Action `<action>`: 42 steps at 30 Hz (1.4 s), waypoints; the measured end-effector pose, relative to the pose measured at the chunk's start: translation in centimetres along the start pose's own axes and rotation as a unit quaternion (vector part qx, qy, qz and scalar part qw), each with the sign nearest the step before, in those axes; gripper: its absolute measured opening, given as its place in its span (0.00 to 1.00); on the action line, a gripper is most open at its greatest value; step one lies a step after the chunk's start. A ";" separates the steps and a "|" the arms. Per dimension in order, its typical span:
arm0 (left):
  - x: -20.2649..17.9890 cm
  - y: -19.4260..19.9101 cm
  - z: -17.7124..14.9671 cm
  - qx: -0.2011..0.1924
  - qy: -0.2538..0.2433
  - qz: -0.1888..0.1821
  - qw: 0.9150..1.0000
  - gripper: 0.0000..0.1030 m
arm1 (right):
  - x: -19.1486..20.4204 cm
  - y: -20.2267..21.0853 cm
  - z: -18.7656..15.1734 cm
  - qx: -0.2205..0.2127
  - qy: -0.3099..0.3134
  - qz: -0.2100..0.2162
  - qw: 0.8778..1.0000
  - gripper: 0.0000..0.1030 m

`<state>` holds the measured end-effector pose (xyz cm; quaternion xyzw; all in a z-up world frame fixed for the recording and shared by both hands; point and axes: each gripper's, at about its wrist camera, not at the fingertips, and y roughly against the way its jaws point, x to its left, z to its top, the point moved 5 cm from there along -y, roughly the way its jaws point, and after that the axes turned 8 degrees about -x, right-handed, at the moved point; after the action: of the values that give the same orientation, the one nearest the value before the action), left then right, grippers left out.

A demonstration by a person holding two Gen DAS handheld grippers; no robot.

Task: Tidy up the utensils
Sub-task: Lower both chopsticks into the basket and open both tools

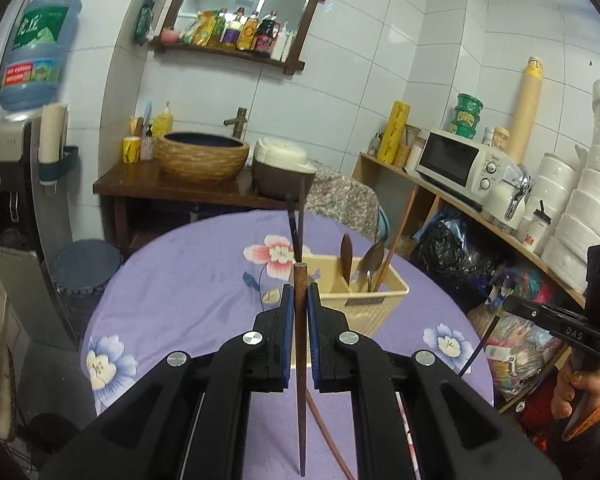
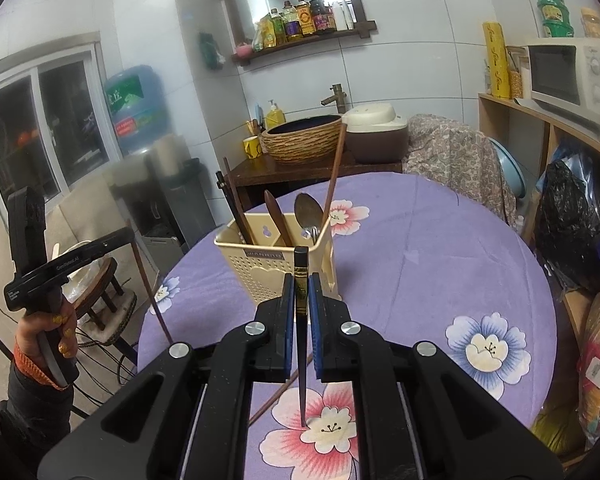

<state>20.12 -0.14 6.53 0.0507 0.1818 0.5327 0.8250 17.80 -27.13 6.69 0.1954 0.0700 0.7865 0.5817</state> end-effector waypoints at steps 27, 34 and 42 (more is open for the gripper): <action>-3.9 -9.8 7.2 -0.069 -0.034 0.044 0.996 0.08 | 1.1 -9.5 9.3 -0.082 0.004 -0.051 0.995 0.08; -2.5 -11.7 3.5 -0.023 -0.031 0.049 0.998 0.08 | 0.1 -11.0 6.6 -0.053 -0.007 -0.057 0.997 0.08; -2.6 -11.8 2.5 -0.020 -0.042 0.053 0.998 0.08 | -0.5 -11.0 5.9 -0.055 -0.014 -0.061 0.997 0.09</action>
<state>30.21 -7.24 6.21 0.0662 0.1339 0.5769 0.8030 29.97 -24.89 8.26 0.1698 0.0302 0.7491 0.6396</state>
